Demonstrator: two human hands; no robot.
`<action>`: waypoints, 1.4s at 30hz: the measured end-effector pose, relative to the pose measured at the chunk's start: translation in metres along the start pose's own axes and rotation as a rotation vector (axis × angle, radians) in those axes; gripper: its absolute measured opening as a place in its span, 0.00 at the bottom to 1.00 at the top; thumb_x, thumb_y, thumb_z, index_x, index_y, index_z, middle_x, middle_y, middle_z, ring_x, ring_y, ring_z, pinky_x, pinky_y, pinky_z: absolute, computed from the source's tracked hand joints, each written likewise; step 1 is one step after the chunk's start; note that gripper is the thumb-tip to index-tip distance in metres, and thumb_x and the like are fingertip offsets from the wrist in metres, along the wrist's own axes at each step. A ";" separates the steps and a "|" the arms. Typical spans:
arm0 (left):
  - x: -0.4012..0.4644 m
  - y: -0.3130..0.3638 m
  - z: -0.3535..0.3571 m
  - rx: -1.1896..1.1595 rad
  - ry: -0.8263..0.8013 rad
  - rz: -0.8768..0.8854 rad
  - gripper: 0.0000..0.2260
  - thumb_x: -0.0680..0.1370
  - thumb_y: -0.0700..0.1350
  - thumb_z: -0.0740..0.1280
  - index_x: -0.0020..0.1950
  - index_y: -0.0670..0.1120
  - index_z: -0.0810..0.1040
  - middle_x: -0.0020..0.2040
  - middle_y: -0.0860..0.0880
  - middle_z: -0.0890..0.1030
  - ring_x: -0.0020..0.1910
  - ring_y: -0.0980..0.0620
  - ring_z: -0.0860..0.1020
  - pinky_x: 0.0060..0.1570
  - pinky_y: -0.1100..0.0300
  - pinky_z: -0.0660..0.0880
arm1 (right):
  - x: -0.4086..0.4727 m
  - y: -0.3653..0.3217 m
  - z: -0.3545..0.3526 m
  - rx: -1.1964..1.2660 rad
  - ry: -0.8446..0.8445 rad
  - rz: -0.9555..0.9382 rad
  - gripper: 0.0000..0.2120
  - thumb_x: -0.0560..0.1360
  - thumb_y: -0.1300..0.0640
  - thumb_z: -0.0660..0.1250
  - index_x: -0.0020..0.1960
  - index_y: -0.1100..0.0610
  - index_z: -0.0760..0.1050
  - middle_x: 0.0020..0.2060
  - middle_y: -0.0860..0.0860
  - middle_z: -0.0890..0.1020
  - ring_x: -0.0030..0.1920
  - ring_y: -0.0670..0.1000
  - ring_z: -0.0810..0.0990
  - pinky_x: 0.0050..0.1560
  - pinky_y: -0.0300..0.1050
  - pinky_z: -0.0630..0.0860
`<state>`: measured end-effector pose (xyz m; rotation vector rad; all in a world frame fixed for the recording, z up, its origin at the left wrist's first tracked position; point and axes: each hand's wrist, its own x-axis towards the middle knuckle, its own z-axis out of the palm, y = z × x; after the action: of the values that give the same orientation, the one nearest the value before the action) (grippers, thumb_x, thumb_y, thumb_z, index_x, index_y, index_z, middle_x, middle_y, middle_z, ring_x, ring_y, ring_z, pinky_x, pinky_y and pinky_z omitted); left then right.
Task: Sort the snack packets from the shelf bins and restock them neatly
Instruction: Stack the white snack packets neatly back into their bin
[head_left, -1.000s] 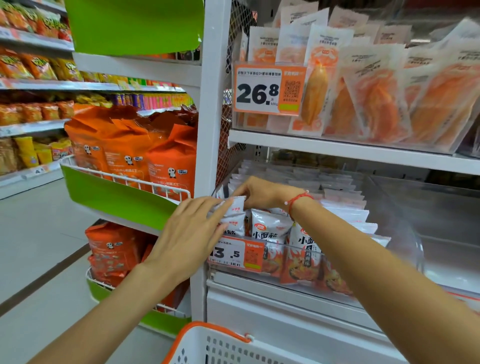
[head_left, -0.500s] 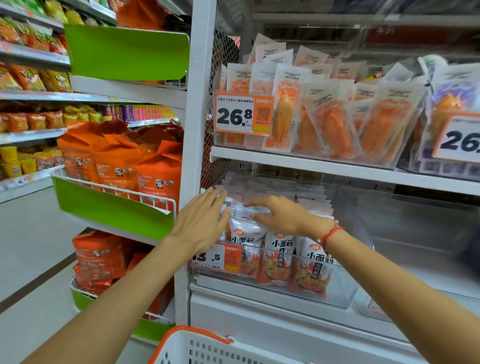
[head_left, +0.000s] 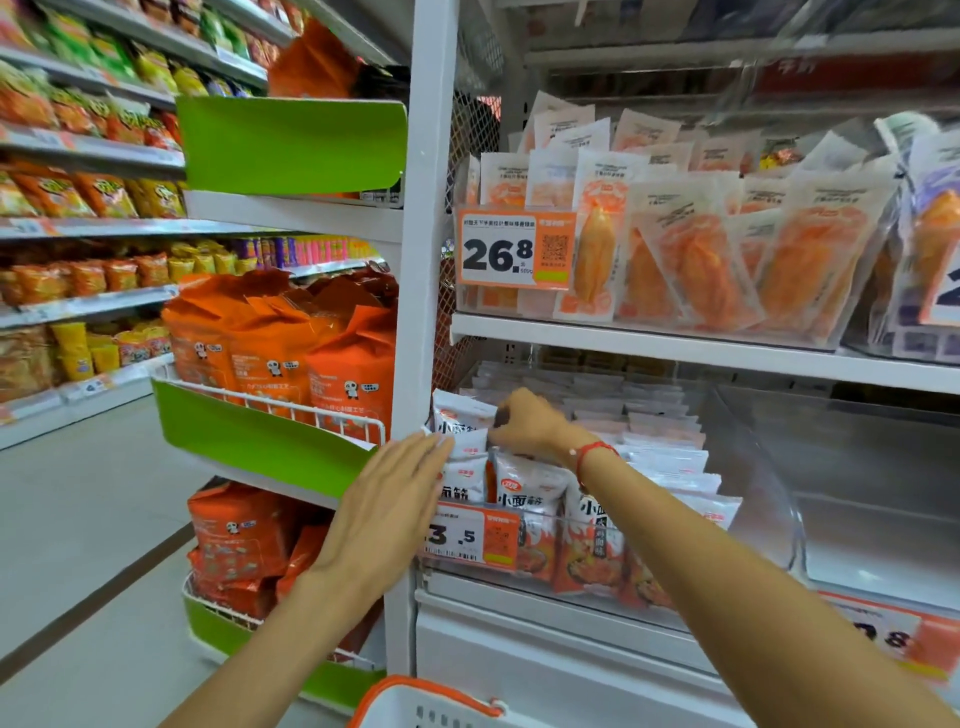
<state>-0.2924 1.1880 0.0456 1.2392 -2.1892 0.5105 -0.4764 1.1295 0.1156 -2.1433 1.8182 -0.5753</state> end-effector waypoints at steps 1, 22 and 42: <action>0.000 -0.002 -0.001 0.019 0.007 0.015 0.22 0.70 0.42 0.76 0.63 0.43 0.79 0.58 0.46 0.82 0.58 0.47 0.80 0.61 0.54 0.73 | 0.000 0.002 0.000 0.050 0.030 -0.027 0.15 0.73 0.56 0.71 0.30 0.57 0.73 0.27 0.52 0.73 0.31 0.51 0.70 0.36 0.44 0.66; 0.047 0.034 -0.014 -0.146 -0.148 0.079 0.24 0.78 0.51 0.64 0.73 0.48 0.68 0.73 0.50 0.69 0.73 0.51 0.63 0.71 0.58 0.55 | -0.128 0.052 -0.031 0.338 0.903 -0.466 0.15 0.74 0.62 0.70 0.57 0.48 0.80 0.49 0.40 0.83 0.48 0.45 0.83 0.47 0.50 0.80; 0.025 0.026 -0.009 -0.347 0.022 -0.003 0.06 0.78 0.51 0.68 0.53 0.59 0.83 0.49 0.61 0.83 0.49 0.57 0.80 0.37 0.65 0.70 | -0.066 0.041 -0.030 -0.005 0.367 -0.249 0.12 0.73 0.48 0.72 0.56 0.49 0.82 0.49 0.49 0.85 0.52 0.50 0.82 0.51 0.51 0.79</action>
<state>-0.3229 1.1896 0.0671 1.0428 -2.1436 0.1322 -0.5349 1.1884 0.1160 -2.4117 1.7246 -1.0864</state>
